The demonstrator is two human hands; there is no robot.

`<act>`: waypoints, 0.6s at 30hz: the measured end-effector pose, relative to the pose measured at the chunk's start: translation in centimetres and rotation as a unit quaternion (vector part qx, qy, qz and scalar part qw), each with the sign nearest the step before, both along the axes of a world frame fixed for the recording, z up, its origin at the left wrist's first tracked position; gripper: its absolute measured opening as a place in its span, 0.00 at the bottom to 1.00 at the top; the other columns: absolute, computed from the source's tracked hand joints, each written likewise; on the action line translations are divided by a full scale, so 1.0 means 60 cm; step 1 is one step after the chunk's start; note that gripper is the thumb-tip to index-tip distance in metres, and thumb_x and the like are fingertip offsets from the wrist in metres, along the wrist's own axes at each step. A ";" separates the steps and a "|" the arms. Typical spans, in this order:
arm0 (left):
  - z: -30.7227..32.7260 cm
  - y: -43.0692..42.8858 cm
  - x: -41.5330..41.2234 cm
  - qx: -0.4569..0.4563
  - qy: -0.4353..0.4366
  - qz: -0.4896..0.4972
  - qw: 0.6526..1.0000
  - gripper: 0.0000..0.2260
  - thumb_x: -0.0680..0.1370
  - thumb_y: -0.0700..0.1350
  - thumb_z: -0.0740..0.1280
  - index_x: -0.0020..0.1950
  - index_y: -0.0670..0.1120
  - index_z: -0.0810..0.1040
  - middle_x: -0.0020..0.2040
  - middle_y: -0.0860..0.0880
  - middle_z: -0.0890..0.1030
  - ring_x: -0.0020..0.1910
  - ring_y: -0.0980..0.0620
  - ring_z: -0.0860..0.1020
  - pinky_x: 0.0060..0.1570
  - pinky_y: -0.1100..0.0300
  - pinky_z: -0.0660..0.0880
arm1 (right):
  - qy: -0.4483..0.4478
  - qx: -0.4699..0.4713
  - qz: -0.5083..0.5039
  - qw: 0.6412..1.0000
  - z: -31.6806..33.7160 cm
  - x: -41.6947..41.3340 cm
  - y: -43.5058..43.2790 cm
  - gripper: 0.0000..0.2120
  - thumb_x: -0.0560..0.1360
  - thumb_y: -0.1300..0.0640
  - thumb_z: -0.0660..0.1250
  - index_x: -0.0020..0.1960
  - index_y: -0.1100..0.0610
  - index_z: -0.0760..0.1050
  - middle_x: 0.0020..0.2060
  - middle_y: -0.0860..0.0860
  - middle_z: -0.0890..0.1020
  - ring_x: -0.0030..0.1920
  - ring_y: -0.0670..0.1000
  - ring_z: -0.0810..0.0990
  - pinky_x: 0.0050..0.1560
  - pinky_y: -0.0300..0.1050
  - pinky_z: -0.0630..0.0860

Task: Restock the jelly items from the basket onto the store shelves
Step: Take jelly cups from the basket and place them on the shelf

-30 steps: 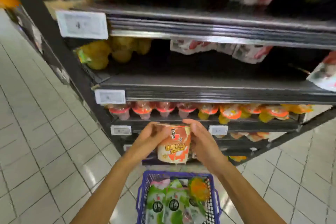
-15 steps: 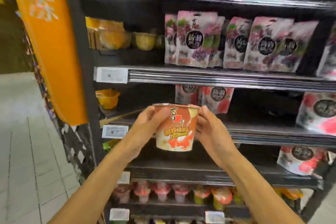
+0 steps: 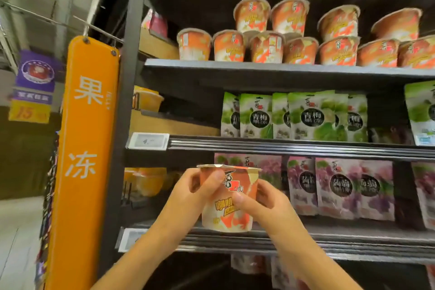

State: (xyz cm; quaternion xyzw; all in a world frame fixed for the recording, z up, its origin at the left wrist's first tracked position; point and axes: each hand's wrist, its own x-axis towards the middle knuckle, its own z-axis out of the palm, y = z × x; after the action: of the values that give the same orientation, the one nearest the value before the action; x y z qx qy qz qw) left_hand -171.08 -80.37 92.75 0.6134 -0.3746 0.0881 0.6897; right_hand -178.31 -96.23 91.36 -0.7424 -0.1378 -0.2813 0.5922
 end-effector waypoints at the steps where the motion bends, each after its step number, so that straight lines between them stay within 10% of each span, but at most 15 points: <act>1: 0.028 0.003 0.004 0.004 -0.014 -0.005 1.000 0.34 0.63 0.72 0.70 0.59 0.51 0.76 0.52 0.52 0.85 0.50 0.54 0.84 0.48 0.60 0.80 | -0.026 -0.002 -0.005 1.000 0.028 0.006 0.003 0.32 0.58 0.37 0.77 0.59 0.48 0.77 0.52 0.46 0.85 0.53 0.47 0.84 0.53 0.44 0.79; 9: 0.236 -0.006 0.072 0.002 -0.130 0.064 0.989 0.32 0.73 0.72 0.47 0.59 0.53 0.76 0.52 0.52 0.83 0.52 0.54 0.81 0.47 0.58 0.76 | -0.190 -0.018 -0.069 0.979 0.274 0.066 0.017 0.29 0.58 0.35 0.74 0.53 0.51 0.81 0.46 0.48 0.87 0.49 0.48 0.85 0.52 0.47 0.78; 18: 0.234 -0.069 0.185 0.221 -0.213 0.175 0.935 0.18 0.80 0.60 0.58 0.45 0.47 0.77 0.37 0.54 0.78 0.36 0.57 0.75 0.41 0.60 0.70 | -0.305 -0.059 -0.180 0.933 0.553 0.122 0.051 0.36 0.58 0.31 0.75 0.58 0.49 0.72 0.51 0.44 0.81 0.50 0.44 0.81 0.46 0.41 0.78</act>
State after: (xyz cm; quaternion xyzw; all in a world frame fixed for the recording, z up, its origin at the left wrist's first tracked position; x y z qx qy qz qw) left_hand -159.97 -84.48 106.77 0.7729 -0.4098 0.2510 0.4142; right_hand -170.98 -93.15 124.55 -0.6669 -0.1918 -0.5876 0.4162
